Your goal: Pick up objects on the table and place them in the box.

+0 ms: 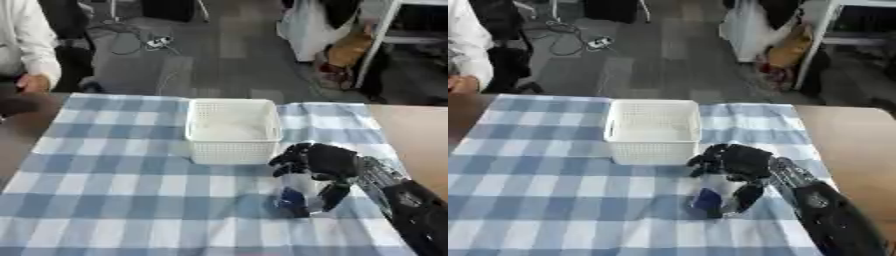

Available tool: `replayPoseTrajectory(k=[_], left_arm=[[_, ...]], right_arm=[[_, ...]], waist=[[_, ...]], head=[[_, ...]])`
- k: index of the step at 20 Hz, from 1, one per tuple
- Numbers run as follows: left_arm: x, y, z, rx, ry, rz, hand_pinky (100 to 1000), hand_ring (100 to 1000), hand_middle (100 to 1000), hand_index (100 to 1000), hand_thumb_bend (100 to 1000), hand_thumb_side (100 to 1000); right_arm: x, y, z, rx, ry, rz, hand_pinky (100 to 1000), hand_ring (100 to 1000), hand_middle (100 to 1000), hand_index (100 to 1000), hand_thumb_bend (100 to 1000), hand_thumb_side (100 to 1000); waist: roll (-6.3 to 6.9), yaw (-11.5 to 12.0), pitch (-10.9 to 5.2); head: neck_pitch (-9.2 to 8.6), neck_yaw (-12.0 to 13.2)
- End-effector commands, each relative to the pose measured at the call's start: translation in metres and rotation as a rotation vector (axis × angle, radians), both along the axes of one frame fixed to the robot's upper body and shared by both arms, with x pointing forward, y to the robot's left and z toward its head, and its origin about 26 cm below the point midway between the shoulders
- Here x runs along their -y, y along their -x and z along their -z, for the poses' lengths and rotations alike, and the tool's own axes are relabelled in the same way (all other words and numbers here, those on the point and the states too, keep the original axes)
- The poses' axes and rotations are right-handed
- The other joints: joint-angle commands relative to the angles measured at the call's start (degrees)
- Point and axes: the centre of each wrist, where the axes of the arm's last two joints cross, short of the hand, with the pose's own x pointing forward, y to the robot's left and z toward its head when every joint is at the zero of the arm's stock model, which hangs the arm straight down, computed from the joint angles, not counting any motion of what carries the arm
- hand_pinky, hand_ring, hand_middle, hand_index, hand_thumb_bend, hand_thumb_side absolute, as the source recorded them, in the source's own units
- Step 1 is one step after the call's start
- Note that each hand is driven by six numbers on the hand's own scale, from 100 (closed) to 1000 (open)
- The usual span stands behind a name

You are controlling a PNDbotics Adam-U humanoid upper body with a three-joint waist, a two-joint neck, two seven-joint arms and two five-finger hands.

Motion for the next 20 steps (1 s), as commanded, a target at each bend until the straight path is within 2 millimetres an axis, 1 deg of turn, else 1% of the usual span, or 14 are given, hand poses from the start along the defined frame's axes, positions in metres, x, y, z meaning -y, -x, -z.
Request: replayPoseTrajectory(k=[1, 2, 9, 14, 15, 16, 20], left_arm=[[0.003, 0.002, -0.007, 0.028, 0.003, 0.017, 715, 582, 932, 728, 100, 795], [0.003, 0.002, -0.008, 0.029, 0.003, 0.018, 715, 582, 932, 728, 100, 795], [0.004, 0.002, -0.008, 0.029, 0.006, 0.023, 715, 582, 933, 728, 100, 795], [0.004, 0.002, -0.009, 0.030, 0.006, 0.024, 715, 582, 933, 727, 100, 795], [0.004, 0.002, -0.008, 0.030, 0.006, 0.024, 715, 583, 933, 727, 100, 795], [0.004, 0.002, -0.008, 0.029, 0.005, 0.024, 715, 583, 933, 727, 100, 795], [0.004, 0.002, -0.008, 0.028, 0.004, 0.024, 715, 583, 934, 727, 100, 794]], right_arm=[[0.001, -0.004, -0.016, 0.044, 0.006, -0.010, 782, 715, 838, 817, 557, 1000], [0.001, -0.005, -0.017, 0.048, 0.007, -0.011, 782, 714, 838, 818, 569, 1000], [-0.003, -0.007, -0.018, 0.057, 0.007, -0.021, 777, 713, 837, 818, 563, 1000], [-0.003, -0.006, -0.011, 0.043, 0.018, -0.018, 760, 712, 837, 823, 564, 1000], [-0.003, -0.006, -0.010, 0.041, 0.020, -0.018, 757, 712, 837, 826, 582, 1000], [-0.002, -0.005, -0.008, 0.037, 0.023, -0.017, 751, 712, 837, 828, 566, 1000], [-0.001, -0.003, 0.000, 0.020, 0.031, -0.015, 727, 709, 838, 836, 569, 1000]], waist=[[0.01, 0.2, -0.63], [-0.01, 0.3, -0.55], [-0.08, 0.5, -0.26], [-0.04, 0.5, -0.21], [-0.04, 0.5, -0.22], [-0.03, 0.5, -0.21], [0.04, 0.4, -0.18]], head=[[-1.08, -0.7], [-1.19, -0.8], [-1.50, -1.0], [-1.64, -0.8], [-1.64, -0.8], [-1.66, -0.7], [-1.77, -0.5]])
